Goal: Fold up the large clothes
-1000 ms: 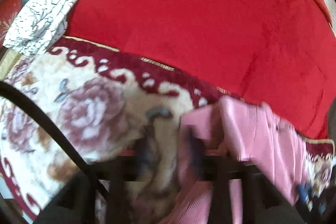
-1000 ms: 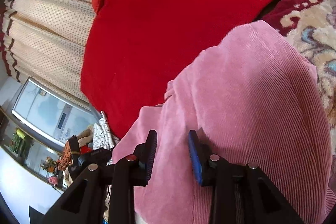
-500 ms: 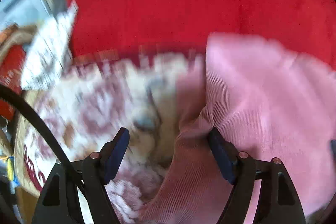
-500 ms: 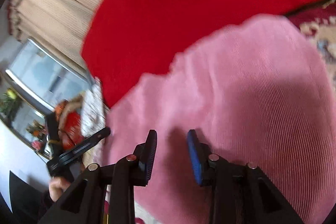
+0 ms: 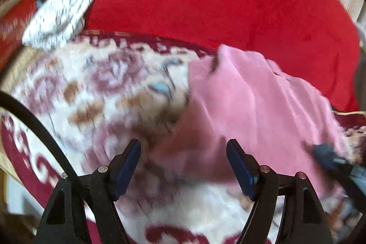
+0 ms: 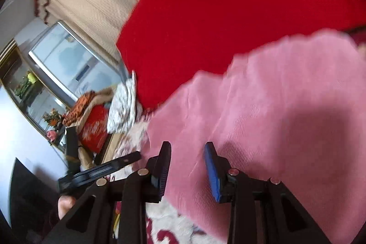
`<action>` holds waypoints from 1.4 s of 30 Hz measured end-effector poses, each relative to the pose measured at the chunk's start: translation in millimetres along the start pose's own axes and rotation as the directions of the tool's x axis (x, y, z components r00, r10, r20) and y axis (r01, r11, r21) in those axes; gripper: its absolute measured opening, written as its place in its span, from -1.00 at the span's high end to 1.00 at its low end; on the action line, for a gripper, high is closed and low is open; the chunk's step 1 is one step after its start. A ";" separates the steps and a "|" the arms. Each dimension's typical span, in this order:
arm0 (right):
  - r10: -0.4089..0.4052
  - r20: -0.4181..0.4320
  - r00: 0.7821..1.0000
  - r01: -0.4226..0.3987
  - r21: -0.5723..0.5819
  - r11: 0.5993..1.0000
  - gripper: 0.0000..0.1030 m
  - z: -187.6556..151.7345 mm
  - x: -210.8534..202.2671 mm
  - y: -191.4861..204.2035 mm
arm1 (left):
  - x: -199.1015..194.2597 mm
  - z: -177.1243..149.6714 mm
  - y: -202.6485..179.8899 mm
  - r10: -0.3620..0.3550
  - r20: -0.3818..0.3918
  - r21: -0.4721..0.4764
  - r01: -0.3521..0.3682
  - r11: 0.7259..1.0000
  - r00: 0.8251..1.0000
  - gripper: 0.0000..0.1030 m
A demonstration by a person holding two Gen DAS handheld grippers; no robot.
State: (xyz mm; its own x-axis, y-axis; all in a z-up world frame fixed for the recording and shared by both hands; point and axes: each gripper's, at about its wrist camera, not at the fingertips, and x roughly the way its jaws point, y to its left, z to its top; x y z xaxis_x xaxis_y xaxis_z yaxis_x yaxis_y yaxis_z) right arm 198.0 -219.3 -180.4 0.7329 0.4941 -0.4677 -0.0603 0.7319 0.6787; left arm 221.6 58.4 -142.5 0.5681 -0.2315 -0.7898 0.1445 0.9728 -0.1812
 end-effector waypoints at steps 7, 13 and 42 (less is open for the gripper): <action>0.025 -0.026 0.999 -0.022 0.099 0.995 0.51 0.4 5.8 -23.4 | 28.2 -21.7 8.6 -0.205 -0.086 -0.245 0.178 0.953 0.975 -0.52; 0.049 -0.034 0.998 -0.045 0.105 0.993 0.51 0.0 4.9 -27.3 | 51.0 -7.4 12.2 -0.271 0.032 -0.389 0.261 0.883 0.962 -0.51; 0.187 0.007 0.982 -0.184 0.227 0.956 0.51 18.6 -24.1 -54.5 | -27.5 8.1 -93.5 -0.207 0.283 0.058 0.199 0.978 0.936 0.53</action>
State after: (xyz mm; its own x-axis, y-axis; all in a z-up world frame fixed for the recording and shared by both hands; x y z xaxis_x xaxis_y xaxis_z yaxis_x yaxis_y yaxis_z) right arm 196.2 -279.9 -195.6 0.7137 0.6187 -0.3283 -0.0387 0.5029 0.8635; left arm 199.1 -26.3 -99.0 0.7317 -0.4213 -0.5359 0.3013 0.9051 -0.3002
